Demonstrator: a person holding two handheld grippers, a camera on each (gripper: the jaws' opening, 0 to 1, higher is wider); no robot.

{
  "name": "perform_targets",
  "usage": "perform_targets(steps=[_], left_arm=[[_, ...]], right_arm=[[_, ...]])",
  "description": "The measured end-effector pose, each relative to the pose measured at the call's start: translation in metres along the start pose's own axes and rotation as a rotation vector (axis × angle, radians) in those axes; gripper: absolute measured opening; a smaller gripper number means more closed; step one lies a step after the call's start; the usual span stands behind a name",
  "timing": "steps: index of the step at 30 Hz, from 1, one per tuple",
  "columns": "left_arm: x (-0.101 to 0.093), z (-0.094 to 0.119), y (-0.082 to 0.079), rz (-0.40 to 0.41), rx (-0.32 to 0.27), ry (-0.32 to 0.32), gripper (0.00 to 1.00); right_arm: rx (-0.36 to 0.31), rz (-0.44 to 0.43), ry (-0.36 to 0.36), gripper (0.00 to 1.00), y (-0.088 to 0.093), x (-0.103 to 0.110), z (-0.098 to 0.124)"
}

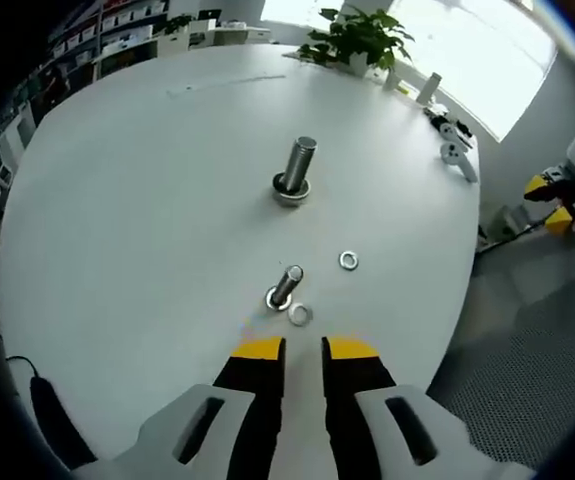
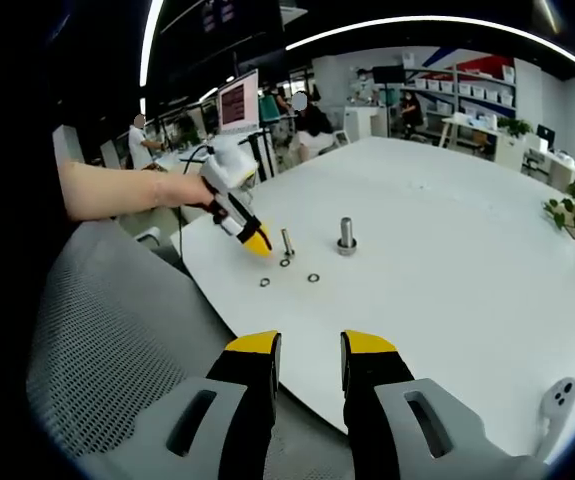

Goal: Place the washer onto the threaded stud by aligning its center hole with the stud, sliding it down to the base, and recovering from edge contact or off-axis alignment until the washer reaches the visible bottom stop.

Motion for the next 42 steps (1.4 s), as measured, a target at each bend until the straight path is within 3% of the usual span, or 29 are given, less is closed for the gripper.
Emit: perform_targets(steps=[11, 25, 34, 42], left_arm=[[-0.011, -0.006, 0.015, 0.002, 0.040, 0.039, 0.08], [-0.024, -0.021, 0.014, -0.060, 0.095, 0.059, 0.08], [-0.028, -0.038, 0.013, -0.148, 0.148, 0.036, 0.06], [-0.030, -0.035, 0.013, -0.227, 0.179, 0.013, 0.04]], right_arm=[[-0.002, -0.004, 0.008, 0.26, 0.001, -0.002, 0.000], [0.001, -0.006, 0.011, 0.26, 0.002, -0.002, 0.000], [0.000, -0.008, 0.012, 0.26, 0.002, -0.002, 0.001], [0.002, -0.005, 0.006, 0.26, 0.002, -0.001, 0.000]])
Point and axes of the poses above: the point that each gripper's makers call its tool centre point, and the gripper's own axes: z roughly backward along the fingers, x roughly to its left, y roughly out of its underside, the point moved 7 cm from there along z, roughly backward along the fingers, and after that the axes turned 10 degrees about y, right-handed, at the moved point
